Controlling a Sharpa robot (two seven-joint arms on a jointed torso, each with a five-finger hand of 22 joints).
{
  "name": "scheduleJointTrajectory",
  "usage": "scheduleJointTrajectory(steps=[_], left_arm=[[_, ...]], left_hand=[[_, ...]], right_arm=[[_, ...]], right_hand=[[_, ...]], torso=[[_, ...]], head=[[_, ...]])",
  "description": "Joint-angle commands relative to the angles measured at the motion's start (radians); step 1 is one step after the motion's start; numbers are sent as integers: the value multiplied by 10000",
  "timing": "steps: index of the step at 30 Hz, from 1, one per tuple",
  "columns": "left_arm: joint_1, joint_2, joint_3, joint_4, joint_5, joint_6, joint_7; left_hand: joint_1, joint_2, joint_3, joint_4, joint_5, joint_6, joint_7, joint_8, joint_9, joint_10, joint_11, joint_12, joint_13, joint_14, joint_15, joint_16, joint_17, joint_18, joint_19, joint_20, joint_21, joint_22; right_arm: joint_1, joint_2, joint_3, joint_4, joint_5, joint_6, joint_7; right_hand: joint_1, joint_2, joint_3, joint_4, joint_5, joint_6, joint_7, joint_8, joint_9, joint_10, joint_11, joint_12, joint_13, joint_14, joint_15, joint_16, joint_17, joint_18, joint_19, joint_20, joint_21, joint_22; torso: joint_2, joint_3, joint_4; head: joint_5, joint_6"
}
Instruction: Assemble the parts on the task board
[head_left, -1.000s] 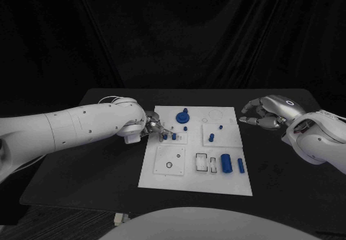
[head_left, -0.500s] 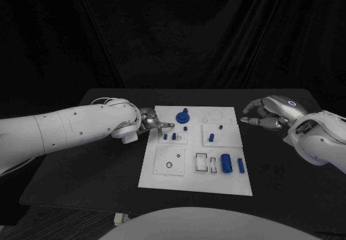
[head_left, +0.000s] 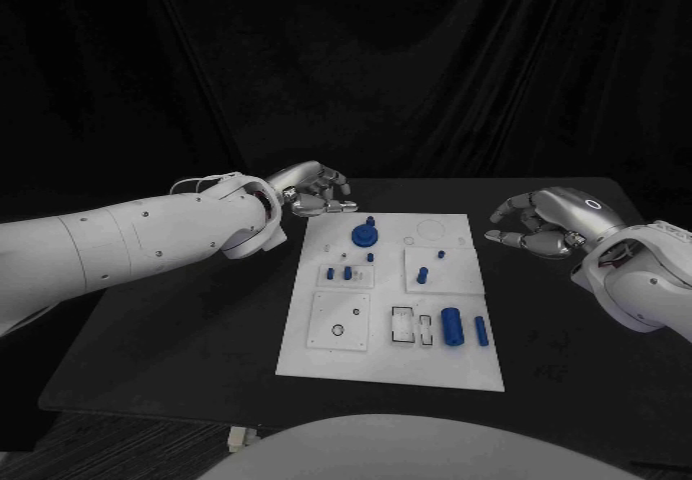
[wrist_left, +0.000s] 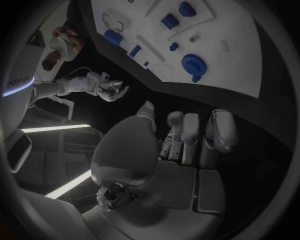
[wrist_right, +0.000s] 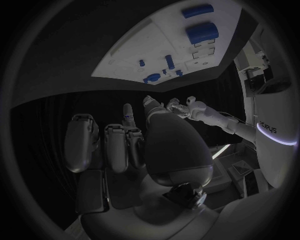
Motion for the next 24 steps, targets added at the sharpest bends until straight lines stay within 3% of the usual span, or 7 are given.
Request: scheduleJointTrajectory(steps=[1,2,4,5,9,16,24], left_arm=[[-97,206,6,-205,-2538,-451,1644],[-148,303,6,-315,-3049,-443,1676],[-251,485,6,-503,-3967,-444,1655],[-284,547,6,-562,-4261,-446,1626],[-456,904,7,-851,-5714,-497,1388],[-618,1255,8,-1092,-6710,-524,953],[-706,1522,9,-1260,-6964,-116,572]], left_hand=[[1330,-119,736,-408,186,-603,-706,-380,-894,-3011,383,-3764,-1976,-700,181,-1053,-781,211,-627,154,-662,1312],[1682,-296,1138,-444,131,-276,-1009,-420,-1651,-2757,168,-4867,-3397,638,-31,-357,-487,102,411,135,273,1620],[1912,-432,1476,-459,141,131,-1204,-450,-2241,-2401,-4,-5511,-4381,1528,-250,158,-184,-27,1178,71,993,1848],[2101,-745,1841,-520,54,926,-1626,-449,-3143,-2031,-260,-6250,-5666,2150,-466,270,-310,-46,1515,-168,1119,1847],[1729,-1138,1926,-621,-66,1248,-1902,-411,-4598,-2048,-417,-6809,-7124,2193,-721,-60,-1029,-23,1609,-399,877,1760],[1920,-1302,2212,-1121,273,1587,-1951,-400,-5287,-1974,-491,-6694,-7670,2045,-759,-106,-1386,51,1479,-439,472,1657],[1666,-1372,2385,-1192,256,2283,-1615,-209,-5590,-1576,-446,-6384,-7919,2003,-721,-33,-1614,48,1530,-442,407,1685]], right_arm=[[22,39,7,9,-23,-255,30],[21,65,7,-5,-23,-246,38],[20,108,7,-22,-23,-228,51],[20,120,7,-23,-23,-223,55],[17,157,7,-9,-23,-207,90],[13,202,7,-42,-23,-87,76],[-5,234,7,-73,-23,41,66]], right_hand=[[89,12,-16,-42,46,75,16,7,-11,1029,55,25,2630,755,79,-45,1368,134,57,57,-39,1821],[89,12,-16,-42,46,75,16,7,-11,1029,55,25,2630,755,79,-45,1368,134,57,57,-39,1821],[82,9,-20,-38,51,86,17,11,-11,1029,57,25,2630,754,80,-48,1363,133,60,58,-34,1822],[81,9,-21,-37,53,89,17,12,-11,1029,57,25,2630,753,81,-51,1360,136,55,58,-46,1819],[80,9,-22,-37,54,90,17,13,-12,1029,57,25,2630,754,81,-49,1361,134,58,58,-38,1821],[77,10,-23,-35,59,98,17,15,-13,1029,56,25,2630,766,81,-10,1415,120,82,58,22,1840],[75,14,-23,-33,62,102,16,15,-14,1029,55,25,2630,767,81,-6,1419,120,84,59,25,1841]], torso=[[2,3,-9],[6,1,-6],[14,-1,-5],[22,-3,-4],[33,-6,10],[28,-14,-3],[25,-7,-2]], head=[[26,-2],[38,-2],[37,-2],[41,-2],[31,-2],[90,-2],[63,-2]])
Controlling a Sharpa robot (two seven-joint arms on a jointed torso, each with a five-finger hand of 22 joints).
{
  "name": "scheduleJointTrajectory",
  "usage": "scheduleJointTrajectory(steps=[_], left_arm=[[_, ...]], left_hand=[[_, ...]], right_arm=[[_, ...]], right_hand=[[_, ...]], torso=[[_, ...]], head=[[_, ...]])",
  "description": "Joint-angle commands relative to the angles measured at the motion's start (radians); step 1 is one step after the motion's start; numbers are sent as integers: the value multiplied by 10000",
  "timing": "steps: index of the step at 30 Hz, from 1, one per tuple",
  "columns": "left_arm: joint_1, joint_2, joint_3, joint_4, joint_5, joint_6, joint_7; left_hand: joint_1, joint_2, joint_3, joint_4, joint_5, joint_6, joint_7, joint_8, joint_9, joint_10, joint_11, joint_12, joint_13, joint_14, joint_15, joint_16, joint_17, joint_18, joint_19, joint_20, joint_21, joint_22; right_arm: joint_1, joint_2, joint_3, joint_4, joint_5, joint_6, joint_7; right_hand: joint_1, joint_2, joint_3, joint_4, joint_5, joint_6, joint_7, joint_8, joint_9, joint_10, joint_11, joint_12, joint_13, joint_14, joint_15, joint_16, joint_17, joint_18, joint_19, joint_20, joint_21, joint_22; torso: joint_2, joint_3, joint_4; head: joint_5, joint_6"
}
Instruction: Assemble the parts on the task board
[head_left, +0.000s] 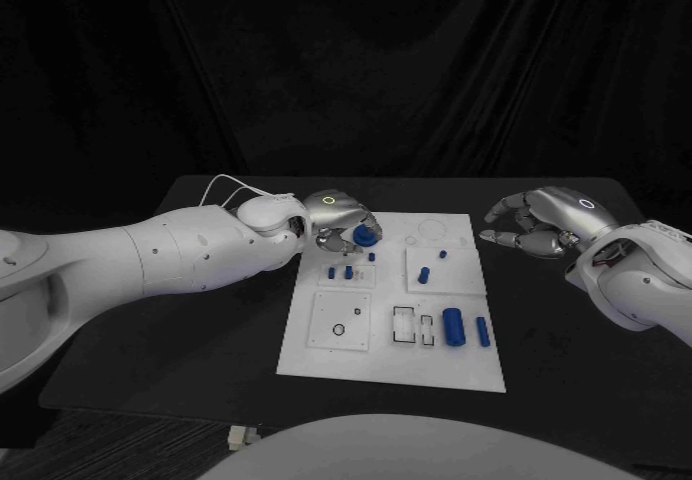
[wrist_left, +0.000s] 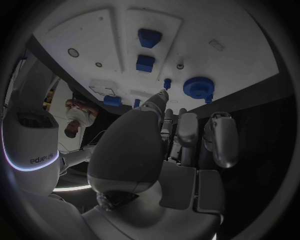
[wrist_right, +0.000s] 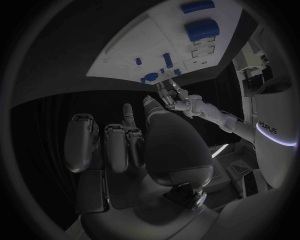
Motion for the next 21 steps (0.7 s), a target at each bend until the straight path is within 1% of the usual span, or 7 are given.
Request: scheduleJointTrajectory(steps=[1,6,10,13,15,19,21], left_arm=[[-33,116,11,-53,-548,224,-300],[-95,293,12,-195,-574,363,-384],[-143,431,12,-342,-582,489,-431],[-177,516,13,-436,-584,524,-438],[-200,559,13,-477,-585,529,-434],[-233,637,14,-524,-586,554,-407],[-243,669,14,-541,-586,575,-399]], left_hand=[[-130,-21,150,-41,15,292,66,105,-85,253,-16,158,-60,-78,-15,69,-75,-4,23,-14,-121,1684],[-184,-66,254,-64,34,456,143,145,-156,505,-54,343,-48,-130,-39,77,-176,4,10,-17,-182,1685],[-322,-101,293,-17,-32,489,117,130,-225,672,-27,522,28,-209,-25,49,-300,21,-35,-16,-284,1669],[-387,-111,365,-22,-31,523,107,115,-297,814,-7,803,186,-231,-7,107,-320,16,-27,-10,-292,1685],[-395,-121,383,-32,-25,542,119,118,-311,842,-11,880,234,-245,-6,109,-343,17,-28,-8,-300,1687],[-419,-135,455,-71,-26,579,126,112,-373,908,-46,1178,440,-253,-20,166,-371,15,-16,-9,-309,1699],[-426,-135,459,-70,-28,585,131,113,-377,910,-45,1200,456,-257,-22,167,-378,17,-20,-9,-317,1697]], right_arm=[[-9,2,7,-18,-23,63,5],[-24,0,6,-36,-23,98,-2],[-30,-6,6,-35,-23,134,-14],[-34,-4,6,-35,-23,143,-16],[-37,-5,6,-33,-23,145,-16],[-43,-11,6,-34,-23,153,-19],[-45,-12,6,-36,-23,152,-20]], right_hand=[[74,17,-23,-31,67,75,-14,16,-15,1029,54,25,2632,765,81,-15,1408,120,84,59,24,1843],[70,19,-23,-29,67,77,-14,16,-16,1029,52,25,2632,763,80,-22,1398,124,79,59,8,1838],[70,19,-23,-29,67,77,-14,16,-16,1029,52,25,2632,763,80,-22,1398,124,79,59,8,1838],[67,22,-24,-26,69,79,-15,15,-18,1029,51,25,2632,761,80,-29,1387,128,73,59,-9,1833],[67,22,-24,-26,69,79,-15,15,-18,1029,51,25,2632,761,80,-29,1387,128,73,59,-9,1833],[65,23,-24,-24,69,79,-15,14,-19,1029,50,25,2632,756,79,-46,1363,134,62,59,-38,1824],[65,23,-24,-24,69,79,-15,14,-19,1029,50,25,2632,756,79,-46,1363,134,62,59,-38,1824]], torso=[[-22,17,-2],[-31,22,-1],[-24,16,3],[-23,16,0],[-17,15,-2],[-13,17,-8],[-14,16,-4]], head=[[1,-2],[-3,-2],[-43,-2],[-50,-2],[-52,-2],[-87,-2],[-93,-2]])
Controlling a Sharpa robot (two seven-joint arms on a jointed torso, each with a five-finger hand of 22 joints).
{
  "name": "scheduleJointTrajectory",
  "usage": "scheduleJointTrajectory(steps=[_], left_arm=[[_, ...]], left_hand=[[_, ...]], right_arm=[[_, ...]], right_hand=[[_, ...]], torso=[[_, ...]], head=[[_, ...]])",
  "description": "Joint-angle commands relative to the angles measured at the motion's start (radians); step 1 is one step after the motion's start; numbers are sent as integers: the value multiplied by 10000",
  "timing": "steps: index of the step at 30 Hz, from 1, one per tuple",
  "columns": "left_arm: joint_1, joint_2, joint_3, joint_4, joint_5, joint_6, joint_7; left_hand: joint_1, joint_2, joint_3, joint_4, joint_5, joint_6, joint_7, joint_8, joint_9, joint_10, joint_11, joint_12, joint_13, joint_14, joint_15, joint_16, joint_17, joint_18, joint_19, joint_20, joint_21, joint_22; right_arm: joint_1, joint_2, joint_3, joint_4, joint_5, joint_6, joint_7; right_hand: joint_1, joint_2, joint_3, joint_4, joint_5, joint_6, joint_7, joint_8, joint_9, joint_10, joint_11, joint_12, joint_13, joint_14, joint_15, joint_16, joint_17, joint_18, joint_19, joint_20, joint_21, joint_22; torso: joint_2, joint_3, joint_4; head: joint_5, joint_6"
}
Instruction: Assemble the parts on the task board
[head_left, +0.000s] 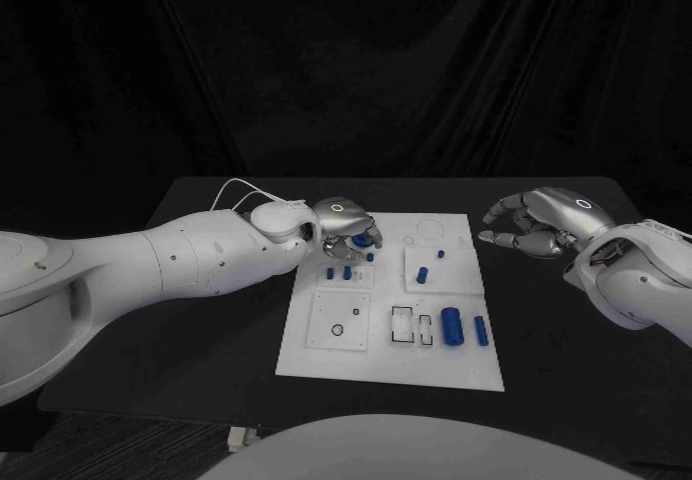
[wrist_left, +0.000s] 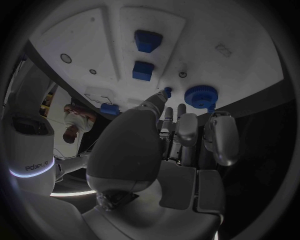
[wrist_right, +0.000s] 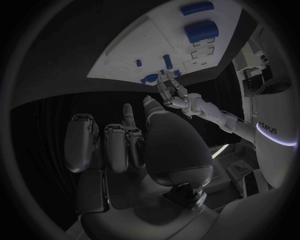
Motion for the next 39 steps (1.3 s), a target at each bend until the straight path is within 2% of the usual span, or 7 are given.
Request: scheduleJointTrajectory(steps=[1,7,17,21,34,37,39], left_arm=[[-30,80,11,-25,-67,161,24],[-71,194,11,-112,-67,202,36],[-128,311,11,-249,-67,206,68],[-149,357,11,-303,-67,215,72],[-249,496,12,-495,-67,100,131],[-283,535,12,-561,-67,12,158],[-301,564,13,-607,-67,-17,171]], left_hand=[[-120,-13,83,10,-37,84,15,29,-31,95,-43,146,105,-101,7,50,-49,19,-28,-10,-79,1695],[-135,-9,140,-20,-48,158,46,57,-61,104,-62,361,276,-119,-4,77,-87,16,-18,-15,-79,1703],[-84,76,364,-107,89,545,173,241,-62,339,-154,718,509,-50,-43,191,-114,-6,67,-32,11,1739],[-67,89,468,-146,93,787,269,352,-43,494,-252,755,501,-20,-88,224,-146,-15,100,-43,45,1751],[-71,100,730,-215,135,1171,378,492,-39,815,-362,502,233,-29,-159,210,-337,-21,138,-70,54,1760],[-101,60,818,-230,155,1207,348,456,-72,954,-351,286,55,-4,-159,196,-419,-28,171,-81,80,1769],[-125,60,899,-237,191,1339,414,472,-79,1071,-374,97,-100,21,-176,185,-475,-30,186,-88,82,1771]], right_arm=[[-27,-10,8,0,-23,50,-21],[-34,-2,8,-7,-23,55,-19],[-39,-4,8,1,-23,77,-31],[-46,1,8,9,-23,83,-34],[-57,-6,8,12,-23,85,-40],[-59,-6,8,9,-23,85,-38],[-59,-6,8,11,-23,86,-39]], right_hand=[[65,23,-24,-24,32,80,-15,14,-10,1029,50,25,2632,756,79,-46,1363,134,62,58,-38,1826],[62,24,-26,-22,32,81,-17,12,-13,1029,49,25,2632,750,78,-64,1338,139,55,58,-58,1820],[61,26,-27,-21,32,83,-18,12,-15,1029,49,25,2632,739,78,-102,1287,154,30,58,-126,1800],[60,27,-27,-20,31,85,-18,12,-16,1029,49,25,2632,734,78,-116,1268,159,21,58,-151,1792],[61,30,-26,-20,30,91,-20,13,-17,1029,51,25,2632,733,78,-119,1264,161,18,58,-159,1790],[61,30,-26,-20,30,91,-20,13,-17,1029,51,25,2632,733,78,-119,1264,161,18,58,-159,1790],[61,30,-26,-20,30,91,-20,13,-17,1029,51,25,2632,733,78,-119,1264,161,18,58,-159,1790]], torso=[[7,0,-2],[-2,1,1],[-3,1,2],[-2,1,0],[-4,1,1],[-3,2,0],[-2,2,1]], head=[[-11,-2],[60,-2],[40,-2],[29,-2],[29,-2],[20,-2],[22,-2]])
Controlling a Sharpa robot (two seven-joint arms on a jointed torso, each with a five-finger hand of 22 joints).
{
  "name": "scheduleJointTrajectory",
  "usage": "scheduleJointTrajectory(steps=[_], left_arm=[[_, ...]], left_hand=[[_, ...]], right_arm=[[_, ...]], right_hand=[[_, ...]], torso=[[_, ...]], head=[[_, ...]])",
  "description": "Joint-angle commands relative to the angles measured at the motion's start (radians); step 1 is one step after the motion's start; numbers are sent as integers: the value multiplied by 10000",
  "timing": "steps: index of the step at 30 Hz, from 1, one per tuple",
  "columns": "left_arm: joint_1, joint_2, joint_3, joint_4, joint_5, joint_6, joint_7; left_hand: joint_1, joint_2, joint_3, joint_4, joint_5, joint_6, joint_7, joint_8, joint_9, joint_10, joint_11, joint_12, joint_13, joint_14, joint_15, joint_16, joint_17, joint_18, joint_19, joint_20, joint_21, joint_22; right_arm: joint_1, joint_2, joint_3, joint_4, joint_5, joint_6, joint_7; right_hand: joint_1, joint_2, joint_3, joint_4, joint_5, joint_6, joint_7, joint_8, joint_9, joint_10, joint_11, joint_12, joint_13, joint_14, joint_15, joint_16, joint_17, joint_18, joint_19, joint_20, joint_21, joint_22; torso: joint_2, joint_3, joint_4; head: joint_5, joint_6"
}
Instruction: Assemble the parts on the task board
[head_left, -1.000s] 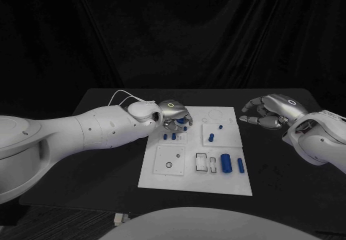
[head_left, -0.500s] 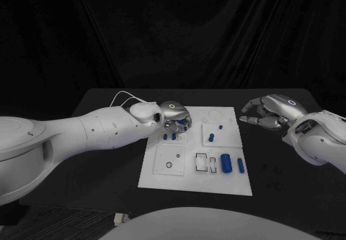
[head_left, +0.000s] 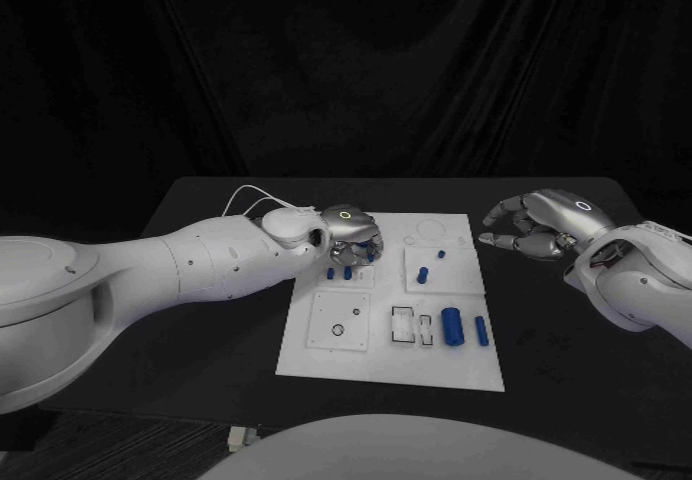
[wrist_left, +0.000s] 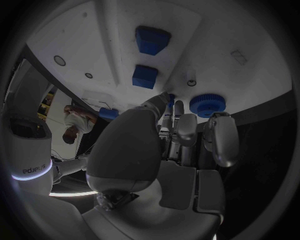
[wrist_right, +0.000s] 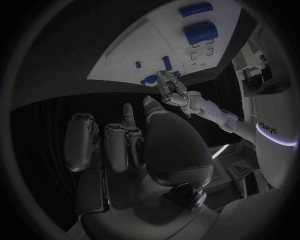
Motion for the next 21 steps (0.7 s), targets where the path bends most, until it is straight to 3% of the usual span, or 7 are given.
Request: scheduleJointTrajectory(steps=[1,12,21], left_arm=[[-39,69,11,-66,-13,-168,163],[-93,11,11,-86,-13,-498,261],[-84,-621,14,605,-12,-1332,360]], left_hand=[[-47,52,111,-18,67,186,39,8,-22,190,-14,-218,-185,59,-31,-8,-73,-32,105,-8,31,1763],[39,37,441,-268,138,425,149,-177,-178,1134,38,-815,-722,262,13,107,-72,-99,294,-32,315,1856],[65,-11,516,-397,110,666,216,-238,-254,1588,75,-1154,-947,422,-29,163,-61,-134,405,-58,490,1904]], right_arm=[[-23,-8,8,14,-23,22,-39],[-25,-12,8,16,-23,26,-41],[-27,-43,8,23,-23,44,-44]], right_hand=[[61,31,-26,-20,30,55,16,13,-11,1030,51,25,2634,733,78,-39,1264,161,18,58,-63,1786],[71,36,-20,-26,29,60,14,14,-13,1030,51,25,2634,731,78,-46,1255,164,14,58,-75,1783],[75,38,-18,-28,29,62,14,14,-14,1030,51,25,2634,730,78,-46,1255,163,15,58,-71,1784]], torso=[[3,1,-3],[-1,1,-2],[-1,1,0]], head=[[1,-2],[-3,-2],[-58,-2]])
